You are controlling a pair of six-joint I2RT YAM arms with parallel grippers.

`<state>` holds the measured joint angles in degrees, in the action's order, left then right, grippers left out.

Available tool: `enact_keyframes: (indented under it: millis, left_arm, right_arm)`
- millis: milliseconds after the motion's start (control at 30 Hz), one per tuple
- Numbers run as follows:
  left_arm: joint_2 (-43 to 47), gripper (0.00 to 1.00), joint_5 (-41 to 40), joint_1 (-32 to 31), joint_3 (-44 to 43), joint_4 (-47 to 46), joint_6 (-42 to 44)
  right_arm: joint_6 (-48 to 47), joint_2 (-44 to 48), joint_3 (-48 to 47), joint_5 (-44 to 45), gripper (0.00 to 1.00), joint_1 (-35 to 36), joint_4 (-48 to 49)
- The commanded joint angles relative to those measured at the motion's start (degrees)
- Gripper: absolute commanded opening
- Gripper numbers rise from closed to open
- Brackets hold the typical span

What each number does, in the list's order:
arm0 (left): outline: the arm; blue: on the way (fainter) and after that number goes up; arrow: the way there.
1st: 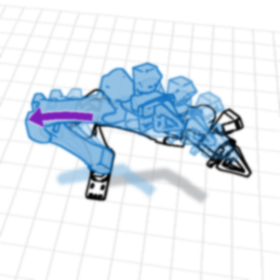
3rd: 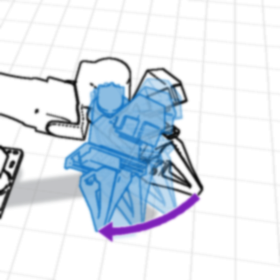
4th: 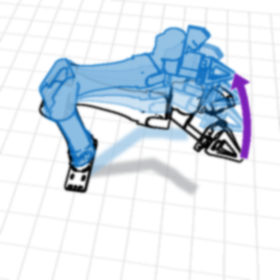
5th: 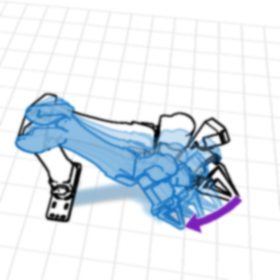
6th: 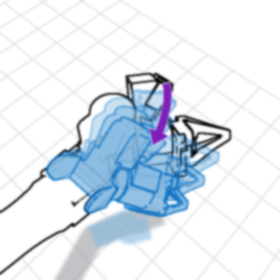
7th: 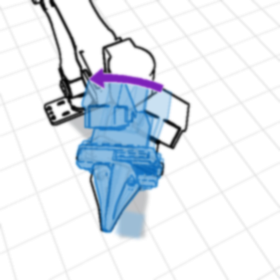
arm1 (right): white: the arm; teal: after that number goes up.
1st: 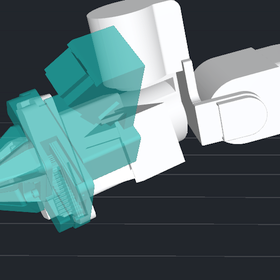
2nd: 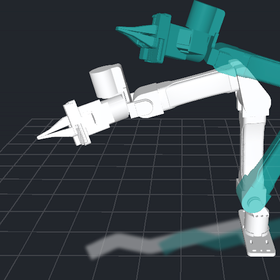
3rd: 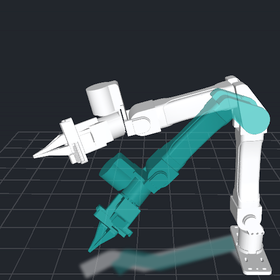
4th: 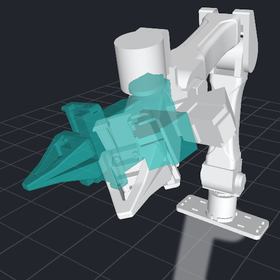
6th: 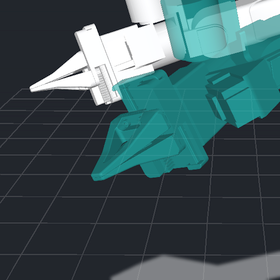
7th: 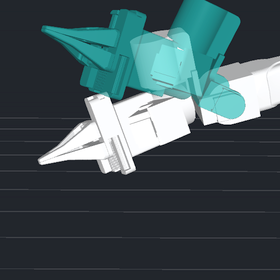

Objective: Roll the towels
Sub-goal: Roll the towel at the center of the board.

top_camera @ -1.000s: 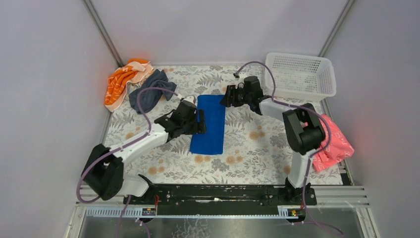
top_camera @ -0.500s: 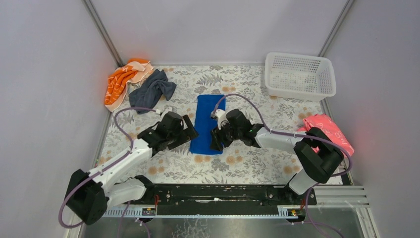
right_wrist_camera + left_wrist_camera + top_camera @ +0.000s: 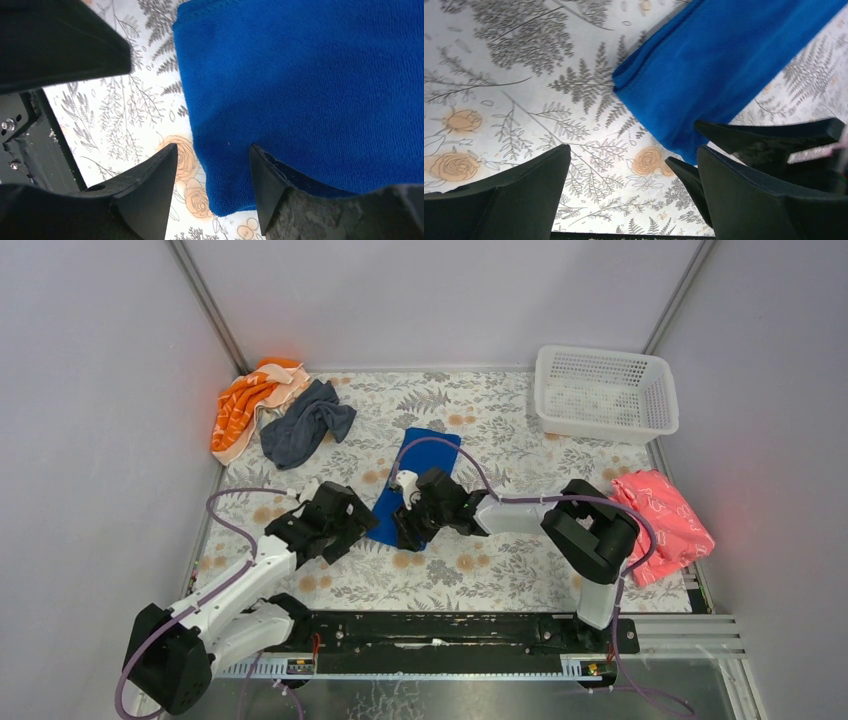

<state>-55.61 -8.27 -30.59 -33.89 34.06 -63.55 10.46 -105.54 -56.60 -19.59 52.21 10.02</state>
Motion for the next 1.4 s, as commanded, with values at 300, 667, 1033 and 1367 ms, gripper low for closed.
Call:
enact_keyframes:
  millis: [300, 667, 1033, 1367]
  left_arm:
    - [-9.2, 0.82, -1.75, 1.34, -2.28, 0.55, -5.37]
    - [-20.04, 0.64, -1.63, 2.25, -6.85, -2.77, -4.04]
    - [-25.98, 0.51, -1.06, 4.19, -3.2, -4.94, -4.3]
    - [-25.89, 0.45, -0.2, 4.97, -1.53, -5.85, -3.53]
  right_arm:
    - [-13.12, 8.7, -1.3, 6.43, 0.62, 2.73, -9.77]
    - [-16.14, 4.13, -3.58, 4.9, 0.54, 4.91, -9.24]
    - [-16.57, 5.67, 0.92, 8.55, 0.53, 6.13, -11.6]
    - [-22.47, 8.07, -0.71, 15.01, 0.52, 9.35, -11.36]
